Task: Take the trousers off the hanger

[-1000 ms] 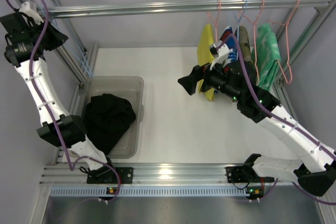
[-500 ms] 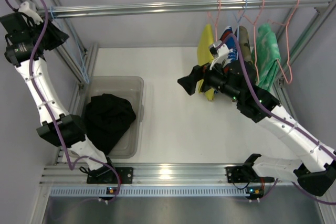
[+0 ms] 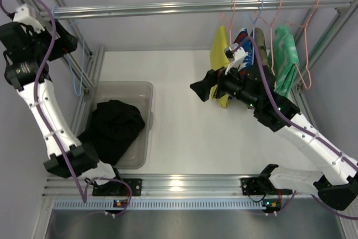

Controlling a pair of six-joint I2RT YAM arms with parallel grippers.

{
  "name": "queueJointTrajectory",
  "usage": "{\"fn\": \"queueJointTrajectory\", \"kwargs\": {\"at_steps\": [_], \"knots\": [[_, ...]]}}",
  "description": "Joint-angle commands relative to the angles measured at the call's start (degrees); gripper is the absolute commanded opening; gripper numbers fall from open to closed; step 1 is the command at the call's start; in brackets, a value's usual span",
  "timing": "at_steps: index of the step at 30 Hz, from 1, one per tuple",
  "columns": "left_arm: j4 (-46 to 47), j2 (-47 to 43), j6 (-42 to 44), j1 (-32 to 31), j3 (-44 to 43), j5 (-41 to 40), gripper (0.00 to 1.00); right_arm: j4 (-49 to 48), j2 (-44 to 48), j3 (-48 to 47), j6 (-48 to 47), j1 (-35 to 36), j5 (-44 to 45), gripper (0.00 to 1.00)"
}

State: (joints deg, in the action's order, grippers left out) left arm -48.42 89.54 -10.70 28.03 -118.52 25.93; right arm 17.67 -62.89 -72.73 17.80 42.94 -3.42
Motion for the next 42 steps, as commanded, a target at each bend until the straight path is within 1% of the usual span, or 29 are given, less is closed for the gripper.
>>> {"fn": "queueJointTrajectory", "kwargs": {"at_steps": [1, 3, 4, 6, 8, 10, 11, 13, 15, 17, 19, 21, 23, 24, 25, 27, 28, 29, 30, 31, 33, 34, 36, 37, 38, 39, 40, 41, 42], "knots": [[5.62, -12.16, 4.10, 0.01, 4.33, -3.68, 0.99, -0.18, 3.12, 0.22, -0.22, -1.10, 1.39, 1.00], [6.32, -15.87, 6.03, 0.01, 9.60, -5.36, 0.99, -0.01, 4.62, 0.57, -0.66, -1.19, 1.92, 0.99], [7.19, -19.63, 6.74, 0.01, 13.28, -6.32, 0.99, -0.09, 5.75, 0.83, -1.45, -1.28, 2.36, 1.00], [8.51, -23.51, 8.41, 0.01, 17.33, -7.47, 0.99, 0.17, 6.90, 1.27, -2.33, -1.45, 2.89, 0.99], [10.45, -29.40, 10.68, 0.00, 22.42, -5.73, 0.99, 0.87, 8.48, 1.19, -2.68, -1.89, 3.77, 0.99], [10.02, -33.80, 14.72, 0.00, 24.38, -0.65, 0.99, 1.40, 9.89, 1.53, -3.39, -2.33, 5.61, 0.99], [7.75, -34.86, 19.01, 0.01, 25.00, 6.86, 0.99, 1.57, 11.55, 1.62, -3.48, -2.68, 6.23, 0.99], [5.02, -37.50, 22.64, 0.00, 26.49, 14.72, 0.99, 2.71, 13.92, 1.89, -3.65, -3.91, 6.24, 1.00], [1.94, -38.30, 25.28, -0.08, 27.81, 22.88, 0.99, 3.86, 15.16, 1.98, -1.82, -7.94, 5.01, 1.00], [-2.00, -37.16, 26.43, -0.08, 27.47, 26.52, 0.99, 5.26, 16.65, 2.15, -0.49, -12.94, 3.77, 0.99], [-2.90, -35.05, 26.26, -0.08, 27.55, 30.04, 0.99, 5.53, 18.06, 3.03, 0.74, -15.50, 0.71, 0.99], [-2.03, -32.95, 23.72, -0.96, 27.73, 31.89, 0.99, 5.71, 18.68, 3.38, 1.70, -18.32, -0.88, 0.99], [-1.33, -31.36, 20.39, -7.78, 27.99, 30.07, 0.99, 5.88, 18.95, 3.65, 2.32, -20.51, -2.11, 0.99], [-0.63, -29.61, 19.32, -12.60, 27.90, 26.92, 0.99, 5.80, 18.95, 3.65, 2.59, -20.87, -2.64, 0.99], [-0.44, -28.81, 18.79, -24.22, 27.82, 18.54, 0.99, 5.62, 18.69, 3.82, 2.50, -21.23, -3.60, 0.99], [2.00, -27.14, 14.24, -35.10, 29.65, 10.84, 0.99, 4.92, 18.25, 3.74, 2.59, -22.02, -4.57, 0.99], [5.85, -26.35, 12.21, -41.59, 30.53, 7.50, 0.99, 4.83, 17.81, 3.73, 2.68, -22.19, -5.45, 0.99], [8.41, -25.82, 6.89, -43.74, 33.15, 6.77, 0.99, 4.83, 17.54, 3.56, 2.59, -22.63, -5.72, 0.99], [11.91, -25.29, 3.70, -45.33, 35.00, 6.41, 0.99, 4.92, 17.37, 3.56, 2.41, -22.81, -5.89, 0.99], [19.08, -25.03, -1.81, -48.39, 36.68, 5.63, 0.99, 5.00, 17.19, 3.39, 2.06, -22.90, -5.81, 1.00], [25.80, -24.50, -6.24, -51.92, 40.90, 3.34, 0.97, 5.70, 17.19, 2.86, 1.19, -23.42, -5.72, 0.99], [33.32, -24.41, -9.31, -55.33, 42.39, 3.07, 0.97, 6.06, 17.19, 2.59, 0.75, -23.77, -5.63, 1.00], [42.92, -24.94, -12.22, -58.69, 47.29, 1.67, 0.97, 6.85, 17.28, 1.81, -0.66, -24.22, -5.81, 0.99], [47.24, -24.59, -15.02, -62.01, 48.11, 0.01, 0.97, 7.81, 17.45, 1.71, -1.27, -24.30, -5.81, 0.99], [51.98, -21.37, -15.84, -63.70, 47.42, -2.96, 0.97, 8.08, 17.71, 1.63, -2.24, -24.74, -5.72, 0.99], [51.85, -18.55, -16.89, -65.98, 42.80, -2.99, 0.96, 8.34, 18.24, 1.71, -2.51, -25.01, -5.20, 0.99], [51.76, -15.91, -20.29, -66.61, 40.32, -2.65, 0.94, 9.04, 18.42, 1.71, -2.94, -25.70, -4.76, 0.99], [54.11, -11.10, -22.15, -66.79, 38.56, -1.51, 0.93, 9.40, 18.59, 1.71, -3.73, -25.97, -4.41, 0.99], [56.31, -9.05, -24.17, -67.05, 37.49, -1.41, 0.92, 9.83, 18.68, 1.54, -4.09, -26.32, -3.62, 0.99]]}}
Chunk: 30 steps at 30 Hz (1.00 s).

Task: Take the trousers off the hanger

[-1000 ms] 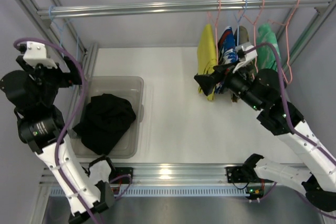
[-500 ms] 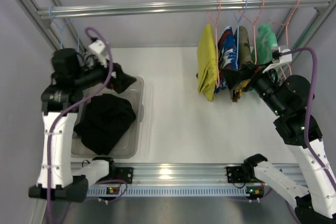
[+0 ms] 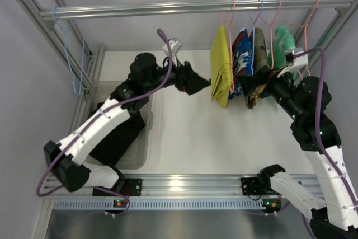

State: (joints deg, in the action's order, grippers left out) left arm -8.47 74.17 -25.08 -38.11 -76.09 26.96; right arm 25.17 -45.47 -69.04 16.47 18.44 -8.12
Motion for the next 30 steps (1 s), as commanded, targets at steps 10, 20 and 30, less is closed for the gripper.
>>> {"fn": "queueJointTrajectory", "kwargs": {"at_steps": [10, 20, 30], "knots": [[29.55, 26.36, -19.21, -2.32, -18.20, -3.58, 0.85, 6.82, 2.76, -3.56, -4.08, -5.34, 2.32, 0.99], [36.06, 36.04, -19.57, -2.50, -25.68, -4.81, 0.71, 5.86, 3.02, -0.93, -2.14, -7.63, -0.23, 0.99], [37.83, 35.08, -21.41, -4.08, -22.79, -2.62, 0.58, 4.28, 2.23, -0.05, -1.70, -8.15, -1.28, 1.00]]}}
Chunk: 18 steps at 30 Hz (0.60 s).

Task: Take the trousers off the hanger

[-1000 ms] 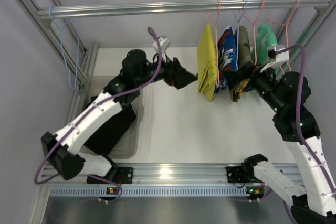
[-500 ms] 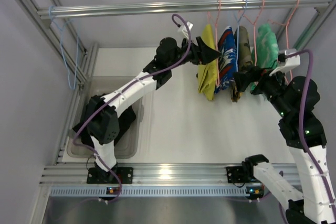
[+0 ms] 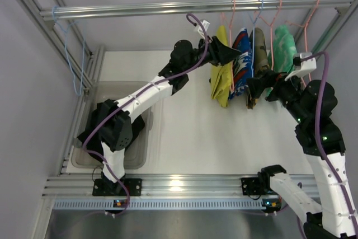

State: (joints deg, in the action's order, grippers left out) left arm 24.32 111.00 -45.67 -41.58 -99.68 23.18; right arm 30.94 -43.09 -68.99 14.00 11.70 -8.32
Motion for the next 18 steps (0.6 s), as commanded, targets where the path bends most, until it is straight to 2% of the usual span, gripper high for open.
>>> {"fn": "queueJointTrajectory", "kwargs": {"at_steps": [1, 5, 8, 16, 18], "knots": [[5.13, -2.01, -1.26, -0.60, 1.41, 1.17, 0.57, -1.41, -0.15, 0.00, 0.68, -1.68, -1.26, 0.99], [5.13, -2.63, -1.70, -1.04, 3.00, 1.78, 0.53, -1.50, -0.06, 0.17, 1.12, -2.21, -1.53, 0.99], [5.57, -2.72, -1.35, -2.01, 3.09, 2.40, 0.46, -1.93, 0.11, 0.61, 1.82, -2.30, -1.88, 1.00], [4.17, -2.02, 0.49, -2.54, -2.78, 2.66, 0.19, -2.11, -0.06, 1.14, 2.35, -2.48, -2.67, 0.99], [2.76, -2.02, 1.19, -2.54, -4.46, 2.57, 0.07, -2.02, 0.20, 1.14, 2.44, -2.48, -2.76, 0.99]]}}
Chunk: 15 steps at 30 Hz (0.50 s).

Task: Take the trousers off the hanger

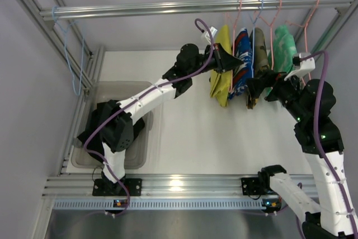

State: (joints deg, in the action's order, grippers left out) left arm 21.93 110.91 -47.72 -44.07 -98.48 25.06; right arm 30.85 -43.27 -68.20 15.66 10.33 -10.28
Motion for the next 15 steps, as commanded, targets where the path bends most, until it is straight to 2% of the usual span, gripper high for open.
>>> {"fn": "queueJointTrajectory", "kwargs": {"at_steps": [1, 2, 15], "knots": [[4.70, -2.02, 4.04, -0.05, -6.98, 0.61, 0.03, -1.94, 0.29, 0.27, 0.86, -1.10, -0.79, 0.99], [4.26, -2.28, 4.30, -0.05, -7.60, 0.52, 0.00, -2.02, 0.29, 0.27, 0.86, -1.10, -0.88, 0.99], [-0.57, -8.95, 12.39, 0.22, -10.07, -0.71, 0.00, -2.29, 0.46, -0.44, 2.44, -1.27, -0.35, 1.00]]}}
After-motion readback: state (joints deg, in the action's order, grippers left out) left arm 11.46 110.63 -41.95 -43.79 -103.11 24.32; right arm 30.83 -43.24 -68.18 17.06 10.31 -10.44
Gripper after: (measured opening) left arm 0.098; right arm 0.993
